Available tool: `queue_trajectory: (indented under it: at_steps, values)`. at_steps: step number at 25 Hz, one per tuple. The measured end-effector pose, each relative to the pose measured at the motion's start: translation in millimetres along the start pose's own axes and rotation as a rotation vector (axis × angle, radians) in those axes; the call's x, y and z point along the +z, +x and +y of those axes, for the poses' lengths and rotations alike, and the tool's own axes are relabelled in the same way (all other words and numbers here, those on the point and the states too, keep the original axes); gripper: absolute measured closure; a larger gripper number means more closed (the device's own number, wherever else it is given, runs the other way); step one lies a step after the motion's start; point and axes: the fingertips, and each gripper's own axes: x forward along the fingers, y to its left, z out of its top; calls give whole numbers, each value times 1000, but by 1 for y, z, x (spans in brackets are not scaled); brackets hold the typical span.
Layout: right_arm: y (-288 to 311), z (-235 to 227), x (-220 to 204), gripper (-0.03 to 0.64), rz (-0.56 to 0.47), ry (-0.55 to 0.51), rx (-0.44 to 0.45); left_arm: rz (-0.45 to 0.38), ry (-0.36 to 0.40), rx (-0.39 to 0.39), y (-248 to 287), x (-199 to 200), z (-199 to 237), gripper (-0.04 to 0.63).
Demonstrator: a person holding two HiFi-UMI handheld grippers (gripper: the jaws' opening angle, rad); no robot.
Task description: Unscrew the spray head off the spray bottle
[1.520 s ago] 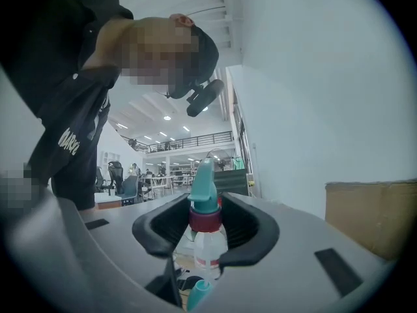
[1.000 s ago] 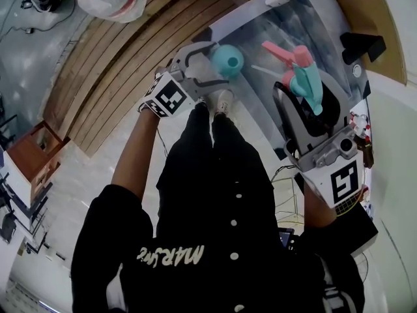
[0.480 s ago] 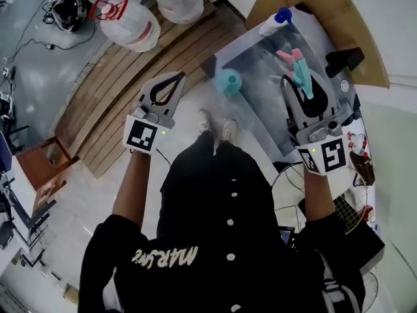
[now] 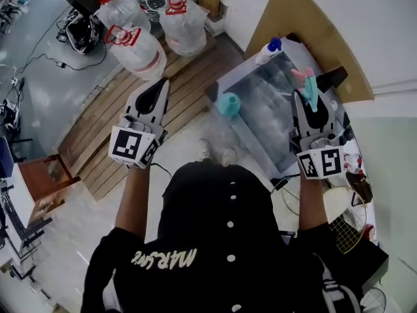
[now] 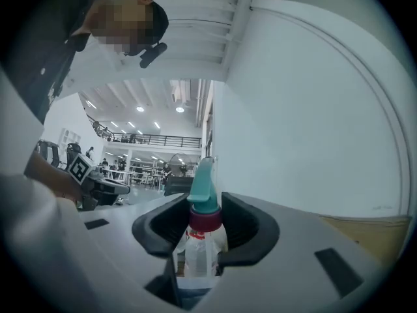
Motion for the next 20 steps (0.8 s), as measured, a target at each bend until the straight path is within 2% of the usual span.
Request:
queue_trajectory:
  at_steps: [2, 5, 20]
  values:
    - [-5, -2, 3, 456, -4, 4, -21, -23, 2, 29, -6, 10, 4, 571]
    - [-10, -4, 8, 456, -16, 6, -41, -64, 44, 86, -15, 28, 9, 571]
    - [-7, 0, 17, 456, -19, 9, -82, -51, 58, 110, -6, 31, 3, 571]
